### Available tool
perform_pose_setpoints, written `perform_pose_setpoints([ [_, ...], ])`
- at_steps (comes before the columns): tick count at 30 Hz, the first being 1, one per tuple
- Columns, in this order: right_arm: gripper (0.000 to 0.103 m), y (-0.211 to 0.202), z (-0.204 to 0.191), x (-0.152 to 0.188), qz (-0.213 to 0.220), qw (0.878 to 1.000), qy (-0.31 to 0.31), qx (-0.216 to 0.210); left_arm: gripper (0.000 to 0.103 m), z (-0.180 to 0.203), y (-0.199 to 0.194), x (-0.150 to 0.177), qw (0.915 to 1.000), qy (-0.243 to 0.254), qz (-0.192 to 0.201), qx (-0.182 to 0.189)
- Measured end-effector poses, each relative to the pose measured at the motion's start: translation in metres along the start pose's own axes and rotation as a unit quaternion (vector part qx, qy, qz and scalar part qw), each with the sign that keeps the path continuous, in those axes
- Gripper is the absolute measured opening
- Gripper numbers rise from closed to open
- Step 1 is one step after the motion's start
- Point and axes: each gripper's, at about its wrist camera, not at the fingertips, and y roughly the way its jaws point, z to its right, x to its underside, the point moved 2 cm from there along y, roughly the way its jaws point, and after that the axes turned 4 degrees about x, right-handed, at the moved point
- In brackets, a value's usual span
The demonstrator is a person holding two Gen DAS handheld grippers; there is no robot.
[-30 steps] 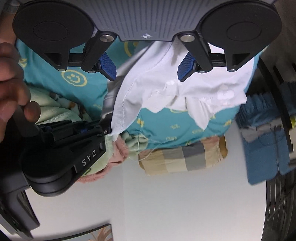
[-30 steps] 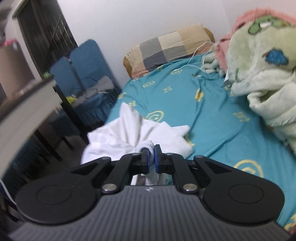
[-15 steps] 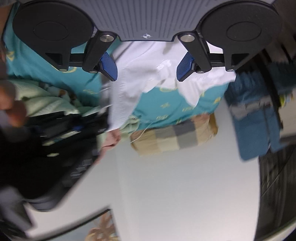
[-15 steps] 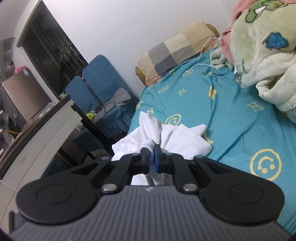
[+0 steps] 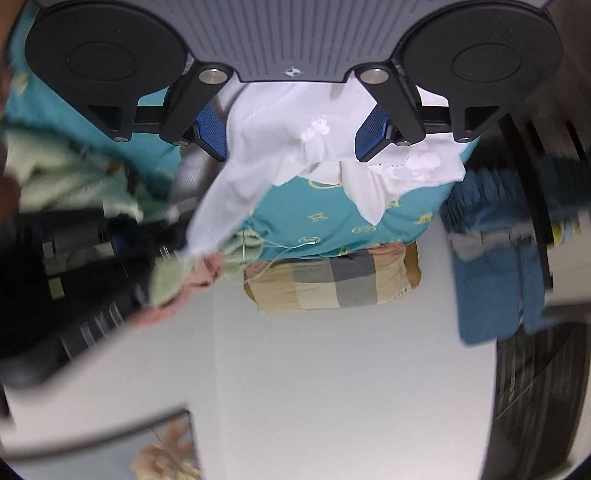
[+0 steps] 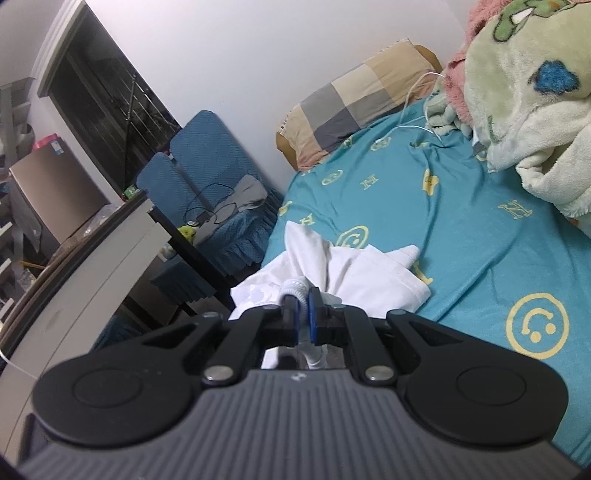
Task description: Fold clothes
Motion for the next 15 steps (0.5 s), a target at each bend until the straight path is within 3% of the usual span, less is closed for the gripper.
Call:
perform_pose_setpoints([
  [3,0.008,-0.005,-0.004,-0.001,0.016,1.0,-0.003,-0.019,0.075,0.01,0.002,0.005,0.9989,0.04,0.002,-0.025],
  [7,0.009,-0.01,-0.007,-0.002,0.028,0.999,-0.009,-0.022,0.075,-0.01,0.0,-0.001,0.9932,0.003,0.016,-0.115],
  [11,0.008,-0.001,-0.005,0.001,0.004,1.0,-0.023,0.015,0.075,-0.041,-0.02,-0.015,0.9865,-0.079,0.055,-0.133],
  [15,0.008,0.008,-0.007,0.01,-0.023,0.997,-0.054,0.043,0.074,-0.047,-0.03,-0.023,0.9826,-0.068,0.073,-0.157],
])
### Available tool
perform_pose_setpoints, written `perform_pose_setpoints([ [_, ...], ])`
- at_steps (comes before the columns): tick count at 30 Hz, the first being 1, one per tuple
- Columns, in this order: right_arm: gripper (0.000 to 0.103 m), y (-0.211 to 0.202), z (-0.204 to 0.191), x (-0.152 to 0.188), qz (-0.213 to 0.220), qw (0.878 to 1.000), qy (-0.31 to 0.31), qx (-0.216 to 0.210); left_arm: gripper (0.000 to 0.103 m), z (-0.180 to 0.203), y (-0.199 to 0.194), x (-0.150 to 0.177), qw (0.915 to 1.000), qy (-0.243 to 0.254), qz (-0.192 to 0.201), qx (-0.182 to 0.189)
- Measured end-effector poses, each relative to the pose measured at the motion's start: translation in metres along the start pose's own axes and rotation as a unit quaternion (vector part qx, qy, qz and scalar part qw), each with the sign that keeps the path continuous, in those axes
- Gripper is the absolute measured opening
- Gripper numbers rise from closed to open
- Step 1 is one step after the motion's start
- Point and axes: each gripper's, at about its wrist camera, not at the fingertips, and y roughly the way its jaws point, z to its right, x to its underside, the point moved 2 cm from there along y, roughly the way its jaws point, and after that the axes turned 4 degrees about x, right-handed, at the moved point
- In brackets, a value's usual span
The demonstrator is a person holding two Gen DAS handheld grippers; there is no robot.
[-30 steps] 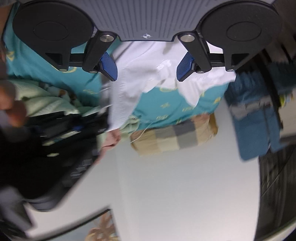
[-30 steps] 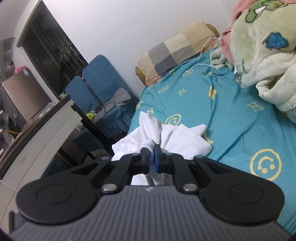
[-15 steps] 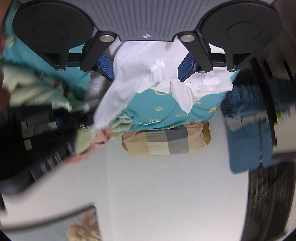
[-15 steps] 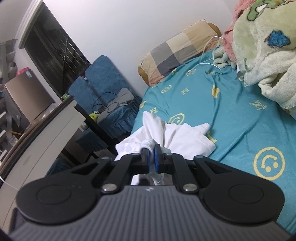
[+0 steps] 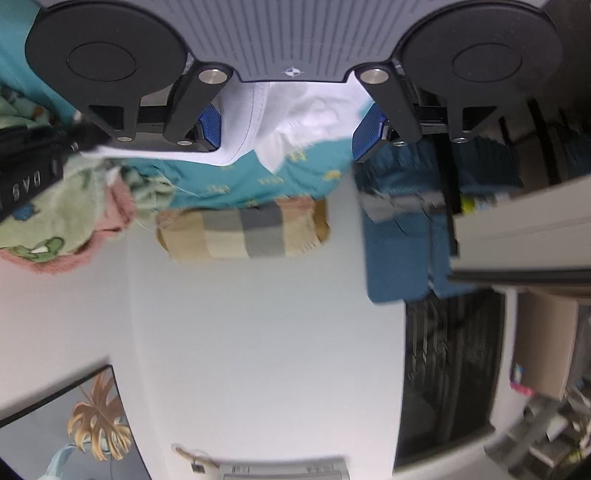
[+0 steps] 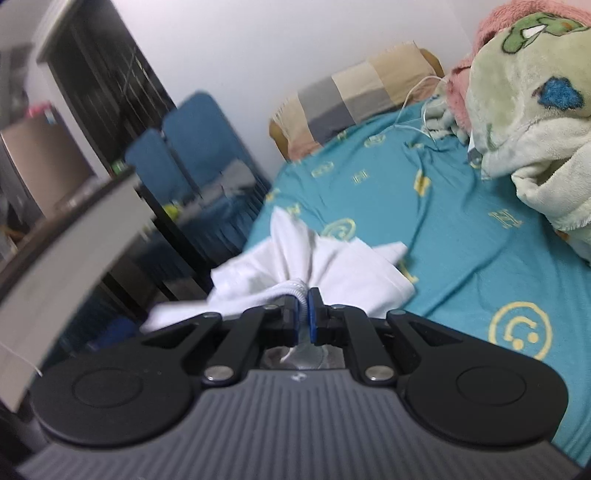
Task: Fold clothes
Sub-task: 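Raise the held T-shirt high with both grippers, stretching it between them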
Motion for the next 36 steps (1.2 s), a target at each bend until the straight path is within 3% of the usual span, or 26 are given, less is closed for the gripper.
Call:
perform_pose_setpoints([
  [6,0.008,-0.014,-0.001,-0.004,0.04,0.999,0.01,-0.027,0.073,-0.001,0.021,0.018,0.9938,0.011,-0.11,-0.002],
  [11,0.008,-0.025,-0.004,-0.008,0.092,0.996,0.003,-0.011,0.073,-0.003,0.026,0.03,0.9866,0.029,-0.159,-0.017],
  [13,0.008,-0.027,-0.003,-0.009,0.104,0.995,0.002,0.002,0.068,-0.007,0.024,0.033,0.9842,0.03,-0.173,-0.024],
  [15,0.008,-0.025,-0.001,-0.009,0.102,0.994,-0.007,0.028,0.057,-0.017,0.016,0.026,0.9876,0.018,-0.151,-0.04],
  [17,0.008,-0.016,0.002,-0.006,0.077,0.995,-0.018,0.06,0.054,-0.029,0.009,0.01,0.9926,-0.008,-0.11,-0.051],
  [18,0.009,-0.01,0.005,-0.005,0.06,0.996,-0.016,0.07,0.045,-0.036,0.004,0.001,0.9946,-0.026,-0.09,-0.046],
  [21,0.013,0.011,0.016,0.003,-0.003,0.998,0.021,0.055,0.026,-0.049,-0.008,-0.021,0.9972,-0.057,-0.041,-0.026],
  [24,0.035,0.022,0.016,0.011,-0.034,0.998,0.028,0.055,0.016,-0.055,-0.017,-0.035,0.9972,-0.073,-0.017,-0.002],
  [25,0.041,0.025,0.013,0.013,-0.041,0.997,0.021,0.061,0.015,-0.057,-0.019,-0.037,0.9968,-0.078,-0.015,0.006],
  [29,0.045,0.041,0.004,0.026,-0.102,0.993,-0.003,0.057,0.014,-0.061,-0.02,-0.041,0.9961,-0.085,-0.018,0.016],
  [32,0.044,0.053,-0.01,0.04,-0.144,0.986,-0.061,0.064,0.014,-0.063,-0.021,-0.042,0.9958,-0.088,-0.019,0.017],
  [35,0.042,0.055,-0.018,0.051,-0.159,0.977,-0.109,0.093,0.014,-0.066,-0.017,-0.039,0.9959,-0.086,-0.027,0.009],
  [36,0.033,0.052,-0.017,0.05,-0.15,0.977,-0.109,0.103,0.014,-0.065,-0.015,-0.037,0.9957,-0.086,-0.033,0.009],
])
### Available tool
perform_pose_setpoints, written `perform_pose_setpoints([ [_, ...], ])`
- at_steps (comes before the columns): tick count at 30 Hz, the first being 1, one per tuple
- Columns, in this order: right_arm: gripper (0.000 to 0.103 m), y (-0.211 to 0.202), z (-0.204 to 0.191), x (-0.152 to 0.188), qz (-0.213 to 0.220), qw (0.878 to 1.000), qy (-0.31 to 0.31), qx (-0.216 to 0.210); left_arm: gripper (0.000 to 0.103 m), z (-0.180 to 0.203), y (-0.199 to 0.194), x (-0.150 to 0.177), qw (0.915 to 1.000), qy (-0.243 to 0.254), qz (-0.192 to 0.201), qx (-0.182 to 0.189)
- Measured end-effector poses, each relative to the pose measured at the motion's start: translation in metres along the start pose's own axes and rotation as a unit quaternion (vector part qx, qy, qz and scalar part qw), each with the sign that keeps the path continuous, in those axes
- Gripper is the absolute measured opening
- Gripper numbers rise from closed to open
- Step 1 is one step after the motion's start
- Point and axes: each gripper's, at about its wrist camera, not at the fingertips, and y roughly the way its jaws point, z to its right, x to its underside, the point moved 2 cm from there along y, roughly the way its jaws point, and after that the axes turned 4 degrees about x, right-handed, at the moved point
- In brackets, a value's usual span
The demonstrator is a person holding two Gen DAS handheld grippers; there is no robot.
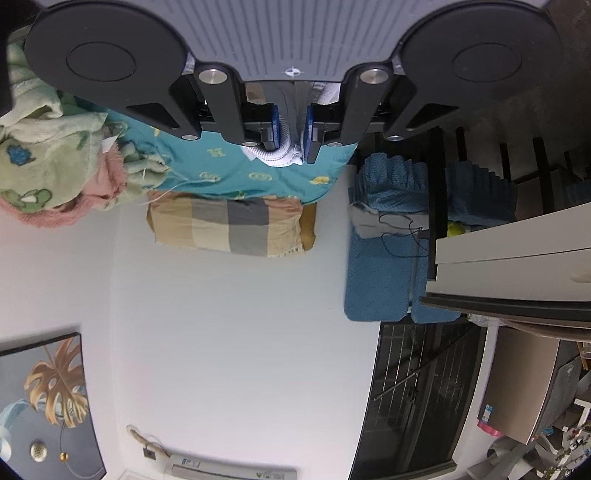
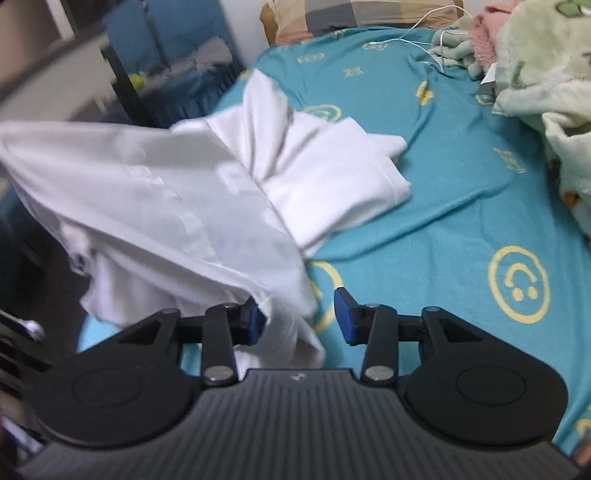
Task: Fold clothes
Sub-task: 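Raise the held T-shirt high with both grippers, stretching it between them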
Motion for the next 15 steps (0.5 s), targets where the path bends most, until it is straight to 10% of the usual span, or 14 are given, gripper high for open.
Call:
perform_pose_setpoints([
  [1,0.014,-0.005,0.003,-0.002,0.014,1.0,0.006,0.012,0.014,0.0,0.003,0.002,1.0,0.001,-0.007,0.0],
  [10,0.012,-0.091,0.037,-0.025,0.261,0.959,0.111,-0.01,0.033,0.01,0.04,0.042,0.9932,0.007,-0.112,-0.033],
  [15,0.012,-0.104,0.037,-0.027,0.291,0.951,0.108,-0.014,0.055,0.02,0.063,0.072,0.9804,0.059,-0.178,-0.06],
])
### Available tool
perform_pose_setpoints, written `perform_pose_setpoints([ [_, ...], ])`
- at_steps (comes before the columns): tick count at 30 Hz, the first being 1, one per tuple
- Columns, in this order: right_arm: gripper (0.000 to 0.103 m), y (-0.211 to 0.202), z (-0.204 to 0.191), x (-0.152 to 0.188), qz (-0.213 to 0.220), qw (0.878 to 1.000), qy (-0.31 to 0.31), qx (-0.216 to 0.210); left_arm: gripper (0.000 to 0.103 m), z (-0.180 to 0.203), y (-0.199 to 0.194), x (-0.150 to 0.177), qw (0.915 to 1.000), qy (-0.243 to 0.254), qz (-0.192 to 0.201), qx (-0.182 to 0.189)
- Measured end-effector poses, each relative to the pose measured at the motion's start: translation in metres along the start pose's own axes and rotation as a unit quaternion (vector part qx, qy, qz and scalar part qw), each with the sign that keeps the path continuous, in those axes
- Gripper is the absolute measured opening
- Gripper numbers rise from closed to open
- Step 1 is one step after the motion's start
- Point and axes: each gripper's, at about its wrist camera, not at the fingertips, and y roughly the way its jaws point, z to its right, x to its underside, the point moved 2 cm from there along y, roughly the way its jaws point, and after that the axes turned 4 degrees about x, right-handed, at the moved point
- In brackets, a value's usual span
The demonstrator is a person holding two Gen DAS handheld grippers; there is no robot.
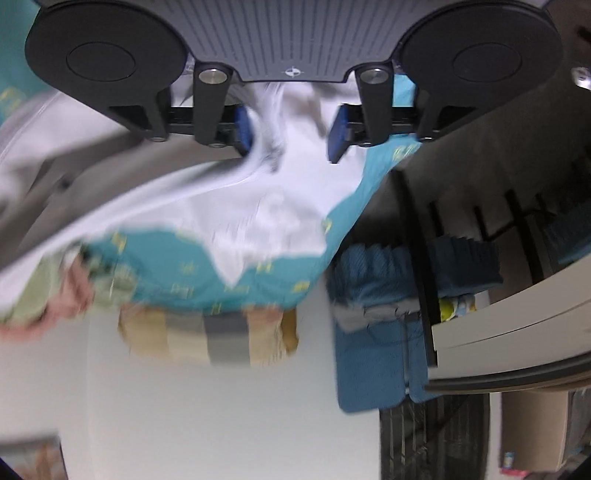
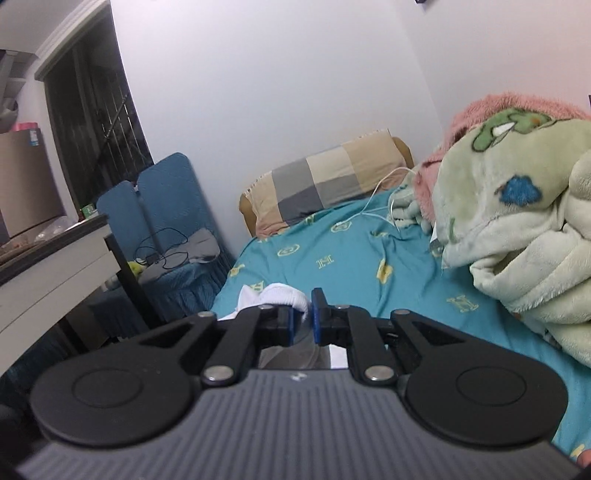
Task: Fold clothes
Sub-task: 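Raise the held T-shirt high with both grippers, stretching it between them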
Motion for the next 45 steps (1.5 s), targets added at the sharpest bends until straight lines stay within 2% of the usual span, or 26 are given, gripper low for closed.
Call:
perform_pose_setpoints([
  [2,0.012,0.0,0.003,-0.002,0.004,1.0,0.003,0.005,0.057,0.005,0.006,0.007,0.9997,0.018,-0.016,0.004],
  [5,0.012,0.002,0.008,-0.004,0.005,1.0,0.008,0.015,0.061,0.015,0.007,0.014,0.9977,0.062,-0.026,-0.009],
  [7,0.013,0.006,0.01,0.0,-0.006,0.999,0.008,0.031,0.053,0.015,0.007,0.015,0.9978,0.061,-0.023,-0.01],
  [9,0.014,0.016,0.015,0.005,-0.035,0.998,0.001,0.057,0.032,0.008,0.007,0.013,0.999,0.04,-0.018,-0.004],
  [11,0.015,0.03,0.019,0.014,-0.087,0.994,-0.006,0.067,0.02,-0.003,0.004,0.007,1.0,0.002,0.001,0.003],
  [12,0.015,0.037,0.022,0.019,-0.114,0.991,-0.009,0.071,0.014,-0.009,0.003,0.004,0.9999,-0.011,0.013,0.002],
  [14,0.016,0.052,0.019,0.033,-0.173,0.982,-0.033,0.069,0.012,-0.019,-0.002,-0.007,0.9988,-0.027,0.039,-0.012],
  [16,0.016,0.066,0.013,0.05,-0.237,0.967,-0.067,0.062,0.01,-0.03,-0.008,-0.017,0.9963,-0.055,0.065,-0.007],
  [18,0.016,0.075,0.012,0.067,-0.289,0.954,-0.062,0.046,0.008,-0.038,-0.015,-0.026,0.9933,-0.076,0.087,-0.002],
  [21,0.016,0.076,0.002,0.082,-0.328,0.94,-0.094,0.026,0.007,-0.044,-0.025,-0.033,0.9897,-0.093,0.109,0.011],
  [24,0.016,0.068,-0.014,0.09,-0.324,0.931,-0.166,0.025,0.005,-0.044,-0.039,-0.041,0.9877,-0.079,0.134,0.017],
  [26,0.014,0.063,-0.018,0.084,-0.302,0.934,-0.186,0.04,0.004,-0.042,-0.051,-0.049,0.9859,-0.065,0.152,0.02],
  [29,0.011,0.048,-0.018,0.049,-0.225,0.957,-0.174,0.059,0.004,-0.038,-0.078,-0.073,0.98,-0.051,0.19,0.027],
  [32,0.01,0.022,-0.016,-0.005,-0.148,0.98,-0.122,0.055,0.004,-0.039,-0.113,-0.112,0.9723,-0.051,0.225,0.037],
  [35,0.01,-0.016,-0.032,-0.075,-0.059,0.992,-0.107,0.043,0.004,-0.042,-0.162,-0.162,0.9579,-0.052,0.28,0.037],
  [37,0.01,-0.045,-0.049,-0.124,-0.006,0.994,-0.108,0.025,0.004,-0.048,-0.2,-0.199,0.9472,-0.059,0.312,0.042],
  [40,0.01,-0.099,-0.076,-0.191,0.073,0.99,-0.116,0.0,0.004,-0.057,-0.263,-0.254,0.932,-0.059,0.354,0.049],
  [45,0.01,-0.196,-0.114,-0.278,0.181,0.973,-0.139,-0.024,0.004,-0.066,-0.36,-0.326,0.9185,-0.042,0.388,0.064],
])
